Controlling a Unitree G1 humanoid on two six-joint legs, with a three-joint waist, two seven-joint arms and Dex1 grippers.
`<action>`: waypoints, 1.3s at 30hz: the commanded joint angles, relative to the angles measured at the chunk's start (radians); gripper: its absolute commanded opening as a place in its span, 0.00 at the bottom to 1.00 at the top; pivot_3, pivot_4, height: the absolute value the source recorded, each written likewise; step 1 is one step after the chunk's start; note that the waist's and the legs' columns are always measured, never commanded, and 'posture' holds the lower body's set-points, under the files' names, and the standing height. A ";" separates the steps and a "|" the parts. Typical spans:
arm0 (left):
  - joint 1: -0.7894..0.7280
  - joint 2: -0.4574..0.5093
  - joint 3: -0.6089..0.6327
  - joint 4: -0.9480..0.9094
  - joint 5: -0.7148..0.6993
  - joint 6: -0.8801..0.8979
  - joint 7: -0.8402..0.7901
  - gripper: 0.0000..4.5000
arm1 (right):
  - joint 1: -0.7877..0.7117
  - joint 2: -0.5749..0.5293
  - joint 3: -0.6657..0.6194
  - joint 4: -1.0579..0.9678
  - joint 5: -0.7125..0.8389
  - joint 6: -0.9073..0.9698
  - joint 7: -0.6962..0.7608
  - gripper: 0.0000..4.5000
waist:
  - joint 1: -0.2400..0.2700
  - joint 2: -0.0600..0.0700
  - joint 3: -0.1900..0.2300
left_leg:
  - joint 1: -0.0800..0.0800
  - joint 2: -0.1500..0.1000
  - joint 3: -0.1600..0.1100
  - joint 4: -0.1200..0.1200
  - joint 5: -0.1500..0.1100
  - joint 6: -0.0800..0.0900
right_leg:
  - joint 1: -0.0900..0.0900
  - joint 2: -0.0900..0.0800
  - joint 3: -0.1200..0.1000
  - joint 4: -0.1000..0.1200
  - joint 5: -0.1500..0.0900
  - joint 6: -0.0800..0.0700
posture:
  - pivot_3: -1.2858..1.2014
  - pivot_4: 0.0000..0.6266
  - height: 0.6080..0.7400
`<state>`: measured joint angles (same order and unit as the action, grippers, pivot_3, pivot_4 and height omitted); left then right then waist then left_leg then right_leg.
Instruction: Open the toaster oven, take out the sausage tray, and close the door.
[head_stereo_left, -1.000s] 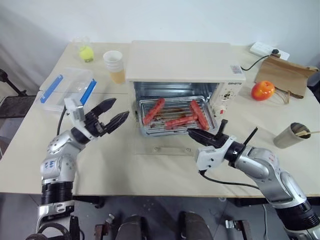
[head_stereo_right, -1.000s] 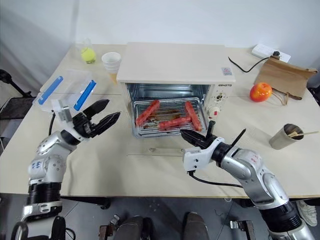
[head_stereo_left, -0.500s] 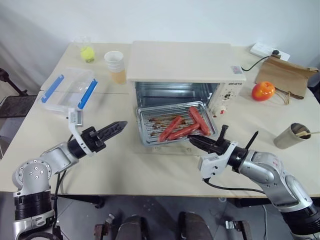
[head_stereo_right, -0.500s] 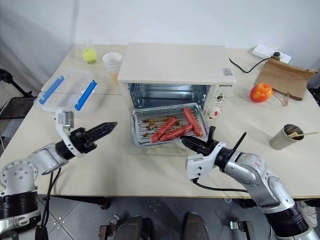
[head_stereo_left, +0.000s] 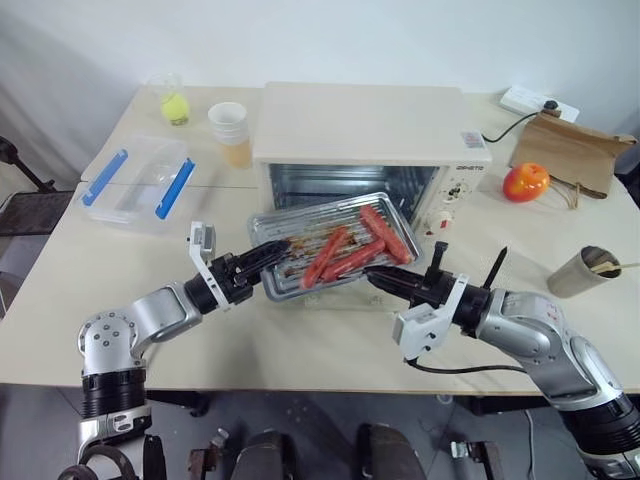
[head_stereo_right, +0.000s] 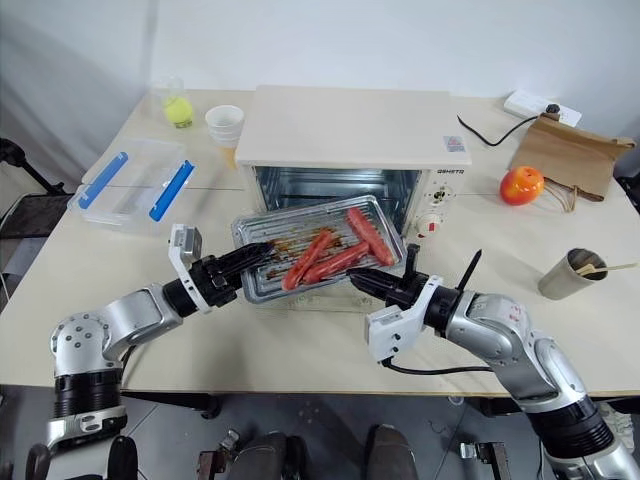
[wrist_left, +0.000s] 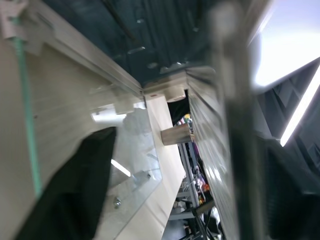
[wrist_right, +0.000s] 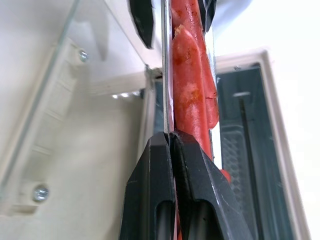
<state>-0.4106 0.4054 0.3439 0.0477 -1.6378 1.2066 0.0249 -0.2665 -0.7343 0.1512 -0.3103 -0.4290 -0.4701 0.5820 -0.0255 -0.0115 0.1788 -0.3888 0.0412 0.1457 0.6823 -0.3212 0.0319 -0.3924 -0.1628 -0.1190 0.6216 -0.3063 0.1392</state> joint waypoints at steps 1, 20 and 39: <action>-0.007 0.000 -0.015 -0.009 -0.096 -0.016 0.059 0.52 | -0.007 -0.001 -0.016 -0.032 0.037 -0.018 -0.003 0.00 | 0.000 0.000 0.000 | 0.000 0.000 0.000 0.000 0.000 0.000 | 0.000 0.000 0.000 0.000 0.000 0.000 | 0.52 0.24 1.00; 0.098 -0.020 0.051 0.038 -0.334 0.006 0.149 0.00 | 0.000 -0.010 -0.065 -0.021 0.244 0.046 0.092 0.40 | 0.000 0.000 0.000 | 0.000 -0.001 0.000 0.000 0.000 0.000 | 0.000 0.000 0.001 -0.001 0.000 0.000 | 0.52 0.24 1.00; 0.638 -0.004 0.435 -0.203 -0.334 -0.039 -0.135 0.00 | 0.109 -0.007 -0.345 0.416 0.774 0.157 0.303 0.41 | -0.002 0.000 0.000 | 0.001 0.001 0.002 0.000 0.000 0.000 | 0.000 0.000 0.003 -0.003 -0.001 -0.003 | 0.52 0.24 1.00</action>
<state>0.1909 0.4199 0.7182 -0.0912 -1.9361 1.1841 -0.0270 -0.1414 -0.7488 -0.1655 0.0670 0.3192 -0.3073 0.8726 -0.0275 -0.0118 0.1788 -0.3878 0.0421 0.1474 0.6819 -0.3217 0.0315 -0.3921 -0.1631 -0.1160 0.6189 -0.3078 0.1363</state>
